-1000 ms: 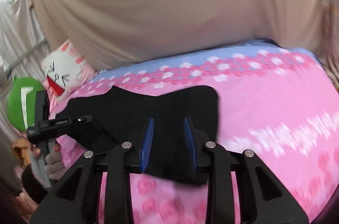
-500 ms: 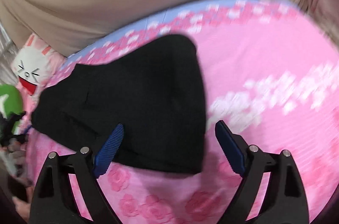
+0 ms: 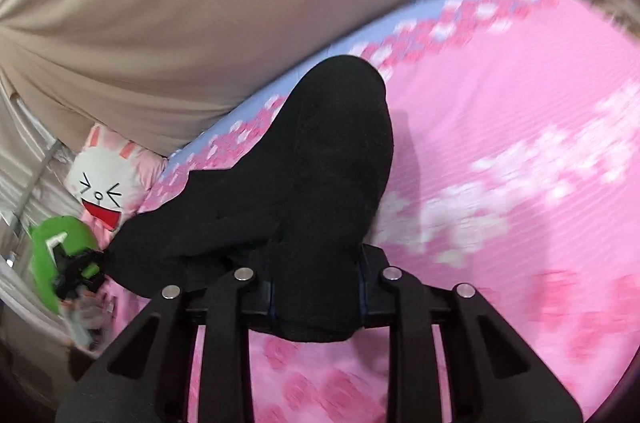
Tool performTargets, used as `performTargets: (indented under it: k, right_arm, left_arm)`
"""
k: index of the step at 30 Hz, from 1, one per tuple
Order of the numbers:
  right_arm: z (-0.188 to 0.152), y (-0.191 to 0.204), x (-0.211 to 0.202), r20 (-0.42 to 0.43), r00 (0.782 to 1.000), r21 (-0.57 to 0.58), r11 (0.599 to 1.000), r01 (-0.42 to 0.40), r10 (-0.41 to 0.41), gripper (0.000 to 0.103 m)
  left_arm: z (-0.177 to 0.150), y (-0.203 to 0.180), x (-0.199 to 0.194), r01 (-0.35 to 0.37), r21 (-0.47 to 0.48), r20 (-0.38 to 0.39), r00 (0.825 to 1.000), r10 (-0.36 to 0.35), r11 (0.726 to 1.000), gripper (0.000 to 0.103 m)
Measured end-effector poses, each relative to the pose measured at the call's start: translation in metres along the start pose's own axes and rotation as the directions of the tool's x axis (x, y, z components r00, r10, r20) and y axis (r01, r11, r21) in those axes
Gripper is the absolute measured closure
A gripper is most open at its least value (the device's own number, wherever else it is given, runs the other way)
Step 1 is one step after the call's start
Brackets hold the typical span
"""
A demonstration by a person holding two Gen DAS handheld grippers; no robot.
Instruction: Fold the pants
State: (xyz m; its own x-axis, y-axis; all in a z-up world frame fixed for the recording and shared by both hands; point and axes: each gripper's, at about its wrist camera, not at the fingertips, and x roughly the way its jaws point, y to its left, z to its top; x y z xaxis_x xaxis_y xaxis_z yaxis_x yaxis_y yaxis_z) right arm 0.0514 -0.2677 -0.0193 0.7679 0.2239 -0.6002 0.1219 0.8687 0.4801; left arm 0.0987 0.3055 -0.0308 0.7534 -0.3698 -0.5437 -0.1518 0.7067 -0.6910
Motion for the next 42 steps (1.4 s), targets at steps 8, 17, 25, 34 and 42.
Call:
performTargets:
  k: [8, 17, 25, 34, 42]
  right_arm:
    - [-0.035, -0.097, -0.073, 0.029, 0.967, 0.041, 0.967, 0.253, -0.254, 0.046]
    - [-0.054, 0.024, -0.019, 0.024, 0.989, -0.452, 0.881, 0.14, -0.145, 0.038]
    - [-0.03, 0.07, -0.004, 0.009, 1.0, -0.431, 0.902, 0.011, -0.008, 0.095]
    - [-0.066, 0.065, 0.031, -0.184, 0.983, -0.377, 0.922, -0.084, 0.014, 0.054]
    - [-0.051, -0.03, -0.019, -0.087, 0.967, -0.244, 0.946, 0.213, -0.24, 0.077]
  left_arm:
    - [-0.089, -0.026, 0.025, -0.096, 0.116, -0.102, 0.989, 0.108, 0.989, 0.089]
    - [-0.088, 0.002, 0.029, -0.029, 0.022, -0.093, 0.995, 0.031, 0.999, 0.081]
    - [-0.086, 0.013, 0.029, 0.026, -0.01, -0.108, 0.994, -0.027, 1.0, 0.079]
    - [-0.09, 0.019, 0.024, 0.061, -0.05, -0.118, 0.991, -0.067, 0.997, 0.077]
    - [-0.089, 0.019, 0.026, 0.075, -0.07, -0.122, 0.989, -0.083, 0.995, 0.074]
